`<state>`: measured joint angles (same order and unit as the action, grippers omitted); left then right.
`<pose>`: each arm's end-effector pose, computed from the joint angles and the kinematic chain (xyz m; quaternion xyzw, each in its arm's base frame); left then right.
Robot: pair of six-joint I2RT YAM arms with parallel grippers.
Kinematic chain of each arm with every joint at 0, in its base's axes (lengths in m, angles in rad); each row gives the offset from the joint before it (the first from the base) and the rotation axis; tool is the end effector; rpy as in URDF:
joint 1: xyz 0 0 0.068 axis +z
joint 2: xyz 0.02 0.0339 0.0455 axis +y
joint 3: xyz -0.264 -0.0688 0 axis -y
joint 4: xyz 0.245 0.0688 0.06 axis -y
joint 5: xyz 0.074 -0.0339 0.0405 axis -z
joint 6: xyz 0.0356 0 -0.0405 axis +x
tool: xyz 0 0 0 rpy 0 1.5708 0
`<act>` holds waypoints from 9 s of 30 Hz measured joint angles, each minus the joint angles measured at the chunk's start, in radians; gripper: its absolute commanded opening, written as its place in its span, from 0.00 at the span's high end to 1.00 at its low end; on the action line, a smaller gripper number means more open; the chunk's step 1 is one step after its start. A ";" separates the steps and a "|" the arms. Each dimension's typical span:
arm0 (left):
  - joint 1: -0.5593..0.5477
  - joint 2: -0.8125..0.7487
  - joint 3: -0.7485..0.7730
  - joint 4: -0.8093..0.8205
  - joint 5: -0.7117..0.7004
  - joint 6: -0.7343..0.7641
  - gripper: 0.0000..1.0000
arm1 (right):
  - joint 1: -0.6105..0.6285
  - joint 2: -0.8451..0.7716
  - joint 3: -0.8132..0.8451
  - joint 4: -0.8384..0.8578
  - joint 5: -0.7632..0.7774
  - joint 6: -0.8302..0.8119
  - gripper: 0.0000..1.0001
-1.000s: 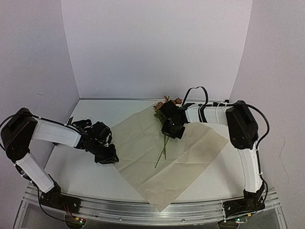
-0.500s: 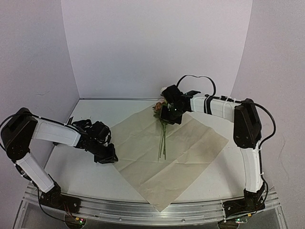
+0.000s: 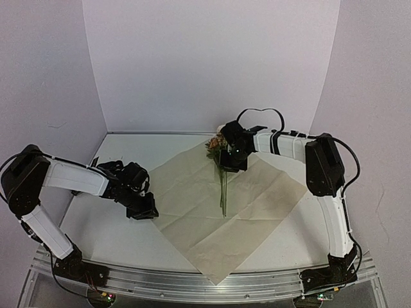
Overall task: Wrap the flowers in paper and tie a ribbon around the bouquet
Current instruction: Adjust the fake flower on the flattened wrapping paper, then pick up the bottom corner of the flattened wrapping paper from the center of the board, then fold the bottom corner of the flattened wrapping paper at the center of the board.
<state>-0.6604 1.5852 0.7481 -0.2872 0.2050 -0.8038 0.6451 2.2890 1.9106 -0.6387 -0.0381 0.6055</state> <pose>0.2162 -0.1771 0.1375 -0.0469 0.9692 -0.2214 0.0971 0.3996 0.3024 0.1843 -0.0242 0.9615 0.1748 0.2108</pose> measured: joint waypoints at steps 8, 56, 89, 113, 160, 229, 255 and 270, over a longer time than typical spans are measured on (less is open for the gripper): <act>0.000 0.000 0.005 -0.001 0.000 0.001 0.77 | -0.008 0.006 0.000 -0.002 0.008 0.004 0.69; 0.028 -0.019 0.116 -0.064 -0.016 0.026 0.74 | -0.044 -0.019 -0.141 -0.036 0.086 0.222 1.00; 0.059 0.034 0.115 -0.080 0.002 0.026 0.74 | -0.069 0.098 0.101 -0.033 -0.009 -0.027 0.71; 0.059 0.034 0.115 -0.080 0.002 0.025 0.75 | -0.095 0.094 0.110 -0.035 -0.019 -0.056 0.52; -0.199 -0.521 -0.266 0.104 -0.096 -0.263 0.68 | 0.897 -0.891 -1.441 0.638 0.440 1.352 0.29; -0.087 0.127 0.317 0.098 0.234 0.203 0.66 | 0.043 -0.528 -0.979 0.878 0.045 1.023 0.47; -0.086 0.395 0.595 0.076 0.290 0.223 0.69 | 0.168 -0.774 -0.946 0.503 -0.200 0.210 0.45; -0.041 0.411 0.631 0.036 0.290 0.191 0.68 | 0.220 -0.516 -0.833 0.437 -0.068 0.148 0.66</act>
<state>-0.7016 1.9962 1.3790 -0.2509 0.4953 -0.6128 0.8646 1.7729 1.0781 -0.2017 -0.1060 0.7531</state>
